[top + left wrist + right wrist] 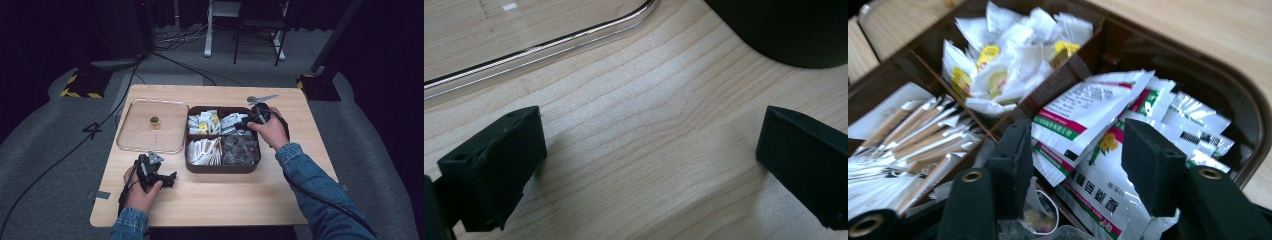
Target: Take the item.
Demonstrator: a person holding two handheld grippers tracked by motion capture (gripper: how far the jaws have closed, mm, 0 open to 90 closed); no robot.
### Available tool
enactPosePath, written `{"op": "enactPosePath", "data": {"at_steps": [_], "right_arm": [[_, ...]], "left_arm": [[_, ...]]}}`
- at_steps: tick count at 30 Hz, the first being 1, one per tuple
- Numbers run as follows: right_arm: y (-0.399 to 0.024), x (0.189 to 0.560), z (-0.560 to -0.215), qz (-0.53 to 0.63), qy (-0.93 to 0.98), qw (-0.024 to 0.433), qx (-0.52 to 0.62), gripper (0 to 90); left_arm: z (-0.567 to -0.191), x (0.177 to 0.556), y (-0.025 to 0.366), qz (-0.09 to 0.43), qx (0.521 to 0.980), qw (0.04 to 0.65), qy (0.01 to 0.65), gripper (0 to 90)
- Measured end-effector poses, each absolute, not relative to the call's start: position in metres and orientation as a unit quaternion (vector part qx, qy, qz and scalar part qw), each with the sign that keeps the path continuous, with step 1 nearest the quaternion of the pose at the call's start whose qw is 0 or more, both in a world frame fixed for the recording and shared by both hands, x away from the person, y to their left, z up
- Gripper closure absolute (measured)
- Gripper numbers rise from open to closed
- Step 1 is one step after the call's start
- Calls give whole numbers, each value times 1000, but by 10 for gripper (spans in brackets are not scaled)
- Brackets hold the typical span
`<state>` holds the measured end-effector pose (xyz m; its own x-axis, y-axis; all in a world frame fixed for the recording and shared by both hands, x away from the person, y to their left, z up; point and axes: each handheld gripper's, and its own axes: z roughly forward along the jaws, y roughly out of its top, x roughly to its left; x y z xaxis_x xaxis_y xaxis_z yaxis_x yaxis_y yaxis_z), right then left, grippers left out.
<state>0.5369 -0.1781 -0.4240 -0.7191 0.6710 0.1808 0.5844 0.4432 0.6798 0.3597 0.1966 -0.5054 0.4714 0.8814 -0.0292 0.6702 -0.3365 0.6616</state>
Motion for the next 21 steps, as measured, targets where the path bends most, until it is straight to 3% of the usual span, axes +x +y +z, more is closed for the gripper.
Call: {"op": "enactPosePath", "data": {"at_steps": [16,21], "right_arm": [[-161,543,-435,361,847,40,388,491],[-154,544,-432,365,846,55,384,505]], "left_arm": [[-506,360,196,171,799,311,485,1],[-506,360,196,171,800,312,484,1]]}}
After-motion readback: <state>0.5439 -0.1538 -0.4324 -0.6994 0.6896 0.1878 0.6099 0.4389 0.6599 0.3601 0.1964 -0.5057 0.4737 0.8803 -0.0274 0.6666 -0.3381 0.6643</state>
